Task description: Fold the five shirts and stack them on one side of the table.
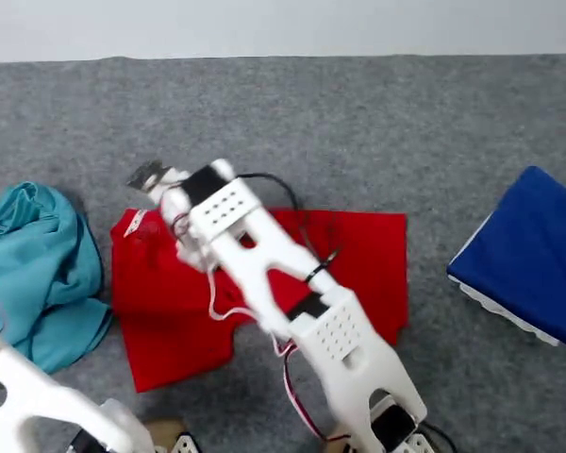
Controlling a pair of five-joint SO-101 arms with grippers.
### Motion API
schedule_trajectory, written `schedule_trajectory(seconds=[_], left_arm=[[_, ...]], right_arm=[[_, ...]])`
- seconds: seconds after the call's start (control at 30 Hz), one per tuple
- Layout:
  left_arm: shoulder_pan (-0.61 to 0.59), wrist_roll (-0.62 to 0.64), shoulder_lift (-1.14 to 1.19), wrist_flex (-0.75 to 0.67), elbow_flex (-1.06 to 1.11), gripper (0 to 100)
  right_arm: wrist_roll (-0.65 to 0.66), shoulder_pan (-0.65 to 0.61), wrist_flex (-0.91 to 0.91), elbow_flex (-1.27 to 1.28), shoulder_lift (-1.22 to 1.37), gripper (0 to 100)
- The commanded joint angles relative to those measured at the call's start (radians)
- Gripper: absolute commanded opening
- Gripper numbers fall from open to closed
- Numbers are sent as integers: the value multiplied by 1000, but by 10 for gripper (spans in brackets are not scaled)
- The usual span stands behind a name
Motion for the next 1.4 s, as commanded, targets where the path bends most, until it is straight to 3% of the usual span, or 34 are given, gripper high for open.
schedule_trajectory(seconds=[0.0, 0.1, 0.27, 0.47, 0.57, 1.13, 1.37], left_arm=[[-74, 54, -28, -17, -36, 8], [-141, 71, -25, -17, -65, 8], [-161, 68, -20, -17, -65, 8], [-155, 68, -20, -17, -65, 8], [-155, 68, -20, -17, -64, 8], [-164, 68, -28, -17, -39, 8], [-164, 68, -28, -17, -39, 8]], right_arm=[[6, -84, 81, -52, -77, 62], [8, -117, 87, -25, -111, 6], [18, -200, 85, 66, -153, 27], [64, -275, 85, 207, -191, 147], [129, -305, 84, 288, -226, 201], [500, -414, 10, 331, -93, 203], [551, -410, 12, 301, -10, 177]])
